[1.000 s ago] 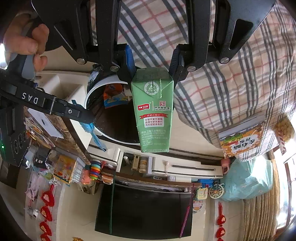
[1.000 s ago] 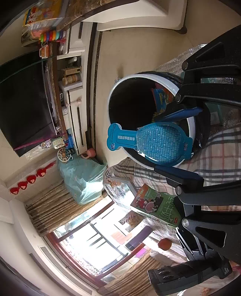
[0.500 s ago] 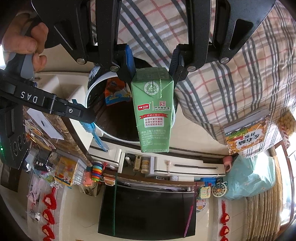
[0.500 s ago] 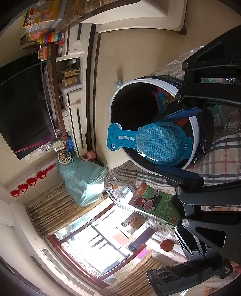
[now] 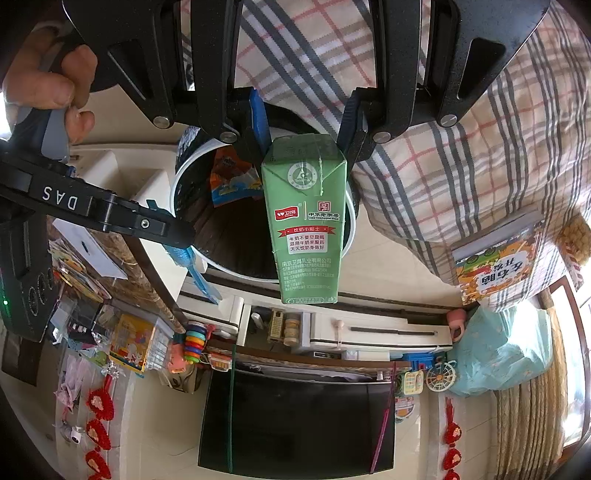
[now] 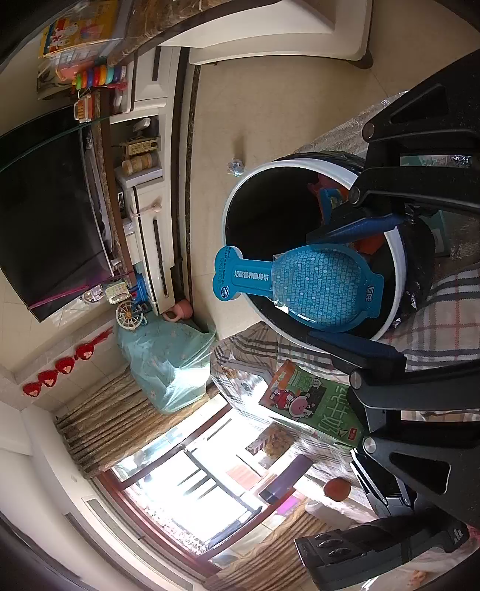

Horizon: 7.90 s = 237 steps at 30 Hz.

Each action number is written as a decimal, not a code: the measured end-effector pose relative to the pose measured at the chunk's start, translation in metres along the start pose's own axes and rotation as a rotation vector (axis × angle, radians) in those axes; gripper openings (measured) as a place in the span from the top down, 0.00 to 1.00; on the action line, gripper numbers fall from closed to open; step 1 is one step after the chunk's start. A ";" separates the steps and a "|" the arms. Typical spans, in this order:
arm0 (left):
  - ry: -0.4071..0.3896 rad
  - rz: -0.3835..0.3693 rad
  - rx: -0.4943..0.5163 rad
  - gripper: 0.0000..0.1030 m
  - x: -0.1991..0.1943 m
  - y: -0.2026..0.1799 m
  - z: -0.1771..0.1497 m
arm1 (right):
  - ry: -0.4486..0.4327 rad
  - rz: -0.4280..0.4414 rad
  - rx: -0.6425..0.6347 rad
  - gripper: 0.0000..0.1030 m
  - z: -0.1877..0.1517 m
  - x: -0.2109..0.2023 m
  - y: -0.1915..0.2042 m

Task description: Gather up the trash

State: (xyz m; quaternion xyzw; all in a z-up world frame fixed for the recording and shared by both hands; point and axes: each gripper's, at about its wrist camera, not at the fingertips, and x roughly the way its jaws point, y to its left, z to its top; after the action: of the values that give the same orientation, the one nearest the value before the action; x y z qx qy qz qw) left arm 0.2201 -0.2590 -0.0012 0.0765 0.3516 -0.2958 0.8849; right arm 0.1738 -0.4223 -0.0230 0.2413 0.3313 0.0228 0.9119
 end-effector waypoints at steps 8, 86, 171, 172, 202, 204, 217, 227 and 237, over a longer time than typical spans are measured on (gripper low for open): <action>0.004 -0.001 0.008 0.70 0.005 -0.004 0.004 | 0.009 0.001 0.007 0.54 0.003 0.006 -0.004; 0.064 0.033 0.048 0.70 0.056 -0.012 0.031 | 0.060 -0.031 0.045 0.54 0.028 0.036 -0.031; -0.072 0.097 -0.252 0.24 -0.088 0.043 -0.087 | -0.028 0.044 0.116 0.16 -0.066 -0.052 0.020; -0.075 0.098 -0.254 0.24 -0.091 0.043 -0.091 | -0.032 0.036 0.105 0.16 -0.072 -0.054 0.024; -0.391 0.425 -0.166 0.00 -0.178 0.040 -0.154 | -0.431 -0.216 -0.290 0.00 -0.130 -0.125 0.104; -0.396 0.443 -0.151 0.00 -0.176 0.037 -0.160 | -0.429 -0.232 -0.299 0.00 -0.138 -0.120 0.103; -0.364 0.465 -0.136 0.00 -0.169 0.032 -0.176 | -0.436 -0.266 -0.352 0.00 -0.158 -0.101 0.099; -0.365 0.467 -0.133 0.00 -0.169 0.029 -0.181 | -0.418 -0.262 -0.331 0.00 -0.159 -0.095 0.089; -0.374 0.463 -0.146 0.00 -0.170 0.028 -0.183 | -0.433 -0.242 -0.328 0.00 -0.161 -0.099 0.087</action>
State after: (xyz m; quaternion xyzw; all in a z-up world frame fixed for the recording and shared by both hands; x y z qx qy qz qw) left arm 0.0323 -0.0939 -0.0254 0.0350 0.1762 -0.0690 0.9813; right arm 0.0083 -0.2975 -0.0319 0.0488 0.1473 -0.0848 0.9842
